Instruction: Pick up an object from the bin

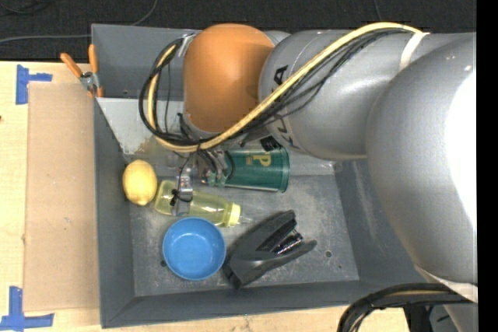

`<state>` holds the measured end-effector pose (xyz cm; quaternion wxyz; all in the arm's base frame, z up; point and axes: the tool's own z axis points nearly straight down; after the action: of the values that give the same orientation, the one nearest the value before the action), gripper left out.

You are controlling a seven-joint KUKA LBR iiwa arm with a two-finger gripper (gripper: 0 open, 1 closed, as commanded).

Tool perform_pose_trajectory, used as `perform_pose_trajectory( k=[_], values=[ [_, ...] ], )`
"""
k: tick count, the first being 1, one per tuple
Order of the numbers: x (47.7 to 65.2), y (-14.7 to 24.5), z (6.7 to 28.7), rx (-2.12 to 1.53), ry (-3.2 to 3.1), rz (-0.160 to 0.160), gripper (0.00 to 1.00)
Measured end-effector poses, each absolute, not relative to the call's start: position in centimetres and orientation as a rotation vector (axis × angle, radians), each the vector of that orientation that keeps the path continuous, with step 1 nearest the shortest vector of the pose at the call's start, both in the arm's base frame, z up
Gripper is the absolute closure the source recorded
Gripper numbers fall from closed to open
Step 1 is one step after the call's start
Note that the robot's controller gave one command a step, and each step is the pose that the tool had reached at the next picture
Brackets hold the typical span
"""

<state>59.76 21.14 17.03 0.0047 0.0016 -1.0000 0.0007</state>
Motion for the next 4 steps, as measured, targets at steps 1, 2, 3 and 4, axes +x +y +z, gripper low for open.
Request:
perform_pose_trajectory(
  k=[1, 2, 3, 4],
  values=[
    [60.0, 21.0, 17.5, -0.004, -3.14, 0.0, 0.0],
    [57.9, 14.1, 6.7, 0.202, -3.125, 0.002, 0.0],
    [58.1, 14.5, 11.8, 0.185, -3.143, -0.007, 0.0],
    [57.8, 14.2, 7.7, 0.197, -3.123, 0.0, 0.0]
  ],
)
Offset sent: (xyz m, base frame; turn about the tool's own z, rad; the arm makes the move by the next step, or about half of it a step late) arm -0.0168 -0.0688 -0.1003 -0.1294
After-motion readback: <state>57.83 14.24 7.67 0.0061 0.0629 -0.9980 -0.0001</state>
